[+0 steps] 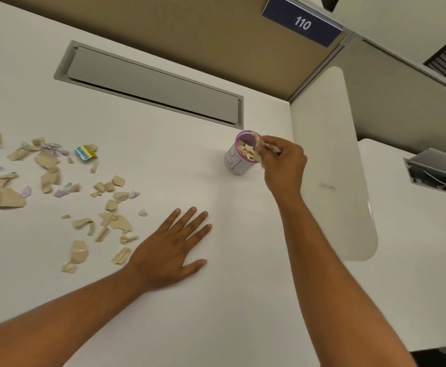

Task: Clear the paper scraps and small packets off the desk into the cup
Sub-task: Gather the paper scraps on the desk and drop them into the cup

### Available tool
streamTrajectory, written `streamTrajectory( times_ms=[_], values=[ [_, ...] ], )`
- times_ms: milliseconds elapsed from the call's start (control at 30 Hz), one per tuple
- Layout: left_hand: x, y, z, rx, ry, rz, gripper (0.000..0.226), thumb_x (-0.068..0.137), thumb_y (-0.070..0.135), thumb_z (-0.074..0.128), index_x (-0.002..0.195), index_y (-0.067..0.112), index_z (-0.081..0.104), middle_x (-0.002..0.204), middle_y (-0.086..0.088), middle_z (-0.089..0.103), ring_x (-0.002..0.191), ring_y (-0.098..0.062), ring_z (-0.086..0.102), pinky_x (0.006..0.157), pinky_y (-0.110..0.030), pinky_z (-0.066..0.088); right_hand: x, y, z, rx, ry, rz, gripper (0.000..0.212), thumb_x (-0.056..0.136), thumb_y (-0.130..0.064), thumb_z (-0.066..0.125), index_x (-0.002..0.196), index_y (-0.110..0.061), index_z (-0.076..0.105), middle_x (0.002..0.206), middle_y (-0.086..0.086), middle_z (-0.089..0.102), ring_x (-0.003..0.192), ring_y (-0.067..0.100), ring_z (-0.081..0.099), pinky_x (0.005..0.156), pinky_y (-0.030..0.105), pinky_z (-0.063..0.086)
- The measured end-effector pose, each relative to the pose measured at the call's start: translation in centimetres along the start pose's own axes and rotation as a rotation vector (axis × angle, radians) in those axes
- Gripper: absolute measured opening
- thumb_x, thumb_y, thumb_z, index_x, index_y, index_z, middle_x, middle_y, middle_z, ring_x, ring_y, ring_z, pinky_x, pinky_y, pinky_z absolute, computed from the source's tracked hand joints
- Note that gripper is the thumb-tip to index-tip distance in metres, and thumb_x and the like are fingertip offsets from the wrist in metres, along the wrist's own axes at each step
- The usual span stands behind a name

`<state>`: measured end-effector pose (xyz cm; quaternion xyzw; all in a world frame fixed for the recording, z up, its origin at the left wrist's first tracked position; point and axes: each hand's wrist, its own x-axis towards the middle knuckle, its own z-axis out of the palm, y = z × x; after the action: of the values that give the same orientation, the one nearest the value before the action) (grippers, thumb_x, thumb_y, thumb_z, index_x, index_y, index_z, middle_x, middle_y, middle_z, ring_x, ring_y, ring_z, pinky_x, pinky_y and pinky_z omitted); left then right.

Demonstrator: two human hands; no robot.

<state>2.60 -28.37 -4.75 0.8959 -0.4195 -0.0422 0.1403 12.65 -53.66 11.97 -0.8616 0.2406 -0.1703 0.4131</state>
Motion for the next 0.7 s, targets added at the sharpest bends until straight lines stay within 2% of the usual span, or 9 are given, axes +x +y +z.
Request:
streamTrajectory(
  times_ms=[67, 133, 267, 367, 467, 567, 700],
  values=[
    [-0.1, 0.0, 0.0, -0.004, 0.0, -0.002, 0.077, 0.107, 0.069, 0.029, 0.17, 0.026, 0.018, 0.18, 0.0, 0.006, 0.167, -0.023, 0.0, 0.133, -0.052, 0.011, 1.7, 0.0, 1.1, -0.14, -0.035, -0.065, 0.017, 0.092, -0.017, 0.071, 0.105, -0.018, 0.082, 0.107, -0.001, 0.079, 0.092, 0.009, 0.072, 0.086, 0.024, 0.061],
    [0.0, 0.0, -0.1, -0.007, -0.001, -0.007, 0.076, 0.107, 0.069, 0.028, 0.17, 0.026, 0.017, 0.18, 0.0, 0.005, 0.167, -0.023, -0.001, 0.133, -0.051, 0.011, 2.8, 0.3, 2.2, -0.3, -0.102, -0.113, 0.02, 0.093, -0.014, 0.067, 0.108, -0.019, 0.081, 0.113, 0.002, 0.077, 0.099, 0.016, 0.071, 0.088, 0.029, 0.06],
    [0.0, 0.0, -0.1, -0.013, -0.002, -0.012, 0.076, 0.108, 0.068, 0.028, 0.17, 0.026, 0.018, 0.18, 0.001, 0.004, 0.167, -0.022, -0.002, 0.133, -0.05, 0.008, 3.7, 0.9, 4.0, -0.607, -0.223, -0.231, 0.025, 0.088, -0.006, 0.063, 0.103, -0.017, 0.079, 0.101, 0.01, 0.075, 0.088, 0.03, 0.07, 0.078, 0.036, 0.059],
    [-0.1, 0.1, -0.2, -0.015, -0.007, -0.017, 0.075, 0.108, 0.068, 0.027, 0.17, 0.026, 0.018, 0.18, 0.001, 0.005, 0.167, -0.023, -0.002, 0.133, -0.05, 0.008, 4.2, 1.0, 4.6, -0.796, -0.297, -0.234, 0.022, 0.088, -0.006, 0.066, 0.108, -0.012, 0.075, 0.105, 0.013, 0.072, 0.093, 0.034, 0.07, 0.08, 0.036, 0.057],
    [-0.1, 0.1, -0.3, -0.015, -0.013, -0.017, 0.075, 0.108, 0.067, 0.028, 0.17, 0.025, 0.019, 0.18, 0.0, 0.005, 0.167, -0.023, -0.001, 0.133, -0.05, 0.009, 4.9, 0.4, 4.1, -0.813, -0.362, -0.199, 0.029, 0.088, -0.004, 0.067, 0.113, -0.014, 0.077, 0.113, 0.015, 0.072, 0.1, 0.038, 0.069, 0.086, 0.037, 0.057],
    [0.0, 0.1, -0.4, -0.014, -0.01, -0.016, 0.075, 0.108, 0.067, 0.028, 0.17, 0.025, 0.02, 0.18, 0.0, 0.005, 0.167, -0.023, -0.001, 0.133, -0.05, 0.01, 5.6, -1.0, 2.6, -0.687, -0.387, -0.111, 0.026, 0.086, -0.006, 0.072, 0.107, -0.019, 0.081, 0.116, 0.014, 0.071, 0.099, 0.036, 0.069, 0.087, 0.039, 0.06],
    [0.0, 0.1, -0.4, -0.013, -0.006, -0.018, 0.075, 0.108, 0.067, 0.029, 0.169, 0.025, 0.022, 0.18, 0.0, 0.007, 0.167, -0.023, 0.0, 0.133, -0.051, 0.012, 6.3, -2.1, 0.9, -0.61, -0.368, -0.062, 0.026, 0.08, -0.008, 0.084, 0.105, -0.017, 0.081, 0.115, 0.01, 0.073, 0.096, 0.027, 0.069, 0.076, 0.033, 0.058]
  ],
)
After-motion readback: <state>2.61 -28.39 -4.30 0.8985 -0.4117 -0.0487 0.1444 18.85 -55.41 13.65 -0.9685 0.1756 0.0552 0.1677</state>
